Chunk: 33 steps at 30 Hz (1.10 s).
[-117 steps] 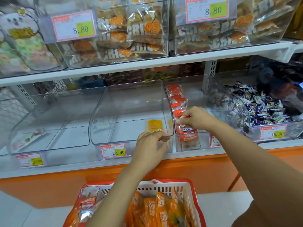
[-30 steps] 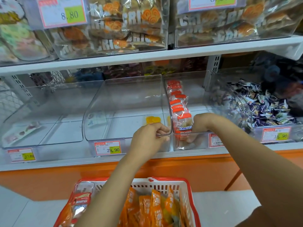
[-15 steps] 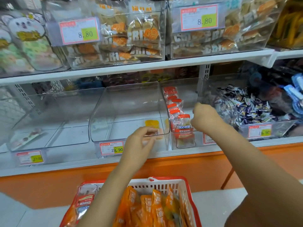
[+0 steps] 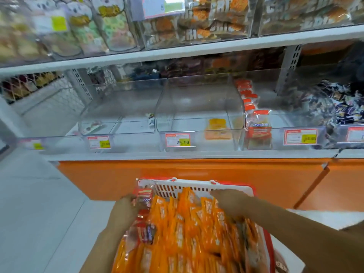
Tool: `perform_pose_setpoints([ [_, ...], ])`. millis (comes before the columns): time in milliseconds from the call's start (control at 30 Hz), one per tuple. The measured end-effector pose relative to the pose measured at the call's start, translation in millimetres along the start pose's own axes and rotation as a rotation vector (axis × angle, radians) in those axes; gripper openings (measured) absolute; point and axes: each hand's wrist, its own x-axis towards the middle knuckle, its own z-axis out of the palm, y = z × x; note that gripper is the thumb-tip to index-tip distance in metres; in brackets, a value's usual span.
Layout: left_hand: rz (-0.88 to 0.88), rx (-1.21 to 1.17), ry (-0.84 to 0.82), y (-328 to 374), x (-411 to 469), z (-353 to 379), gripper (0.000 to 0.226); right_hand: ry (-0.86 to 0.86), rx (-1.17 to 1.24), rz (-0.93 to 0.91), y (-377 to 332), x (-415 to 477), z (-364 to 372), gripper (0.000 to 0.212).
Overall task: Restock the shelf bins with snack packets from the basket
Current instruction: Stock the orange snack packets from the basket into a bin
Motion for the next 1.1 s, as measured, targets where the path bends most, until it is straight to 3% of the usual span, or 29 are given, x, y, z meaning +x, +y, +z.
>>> perform_pose_setpoints([
  [67, -0.003, 0.084, -0.048, -26.9, -7.5, 18.2, 0.011, -0.059, 0.000, 0.008, -0.4, 2.8, 21.6, 0.051],
  [200, 0.140, 0.345, -0.028, -39.7, -19.4, 36.1, 0.031, -0.065, 0.017, 0.033, -7.7, 4.5, 49.7, 0.061],
  [367, 0.033, 0.576, -0.164, -11.1, -29.1, 32.2, 0.048, -0.029, 0.060, 0.106, -8.2, 13.6, 66.0, 0.067],
  [500, -0.012, 0.618, -0.178, 17.8, -30.8, 8.7, 0.031, -0.107, 0.164, 0.088, -12.7, 7.9, 43.6, 0.069],
  [600, -0.026, 0.369, -0.186, 41.2, -30.8, -22.4, 0.018, -0.121, 0.278, 0.067, -16.5, 1.7, 21.8, 0.071],
  [667, 0.008, 0.121, -0.134, 58.3, -33.7, -45.5, 0.025, -0.078, 0.397, 0.027, -22.6, -6.1, 1.4, 0.068],
  [800, 0.123, -0.372, -0.068, 107.6, -42.5, -72.9, 0.024, -0.036, 1.188, -0.166, -38.7, -28.3, -55.1, 0.056],
  [1000, 0.355, -0.753, 0.092, 202.2, -40.9, -75.4, 0.026, 0.208, 1.376, -0.264, -23.8, -54.2, -136.4, 0.031],
  [1100, 0.455, -0.793, 0.104, 247.5, -24.0, -66.8, 0.022, 0.317, 1.221, -0.168, 9.2, -68.6, -174.8, 0.035],
])
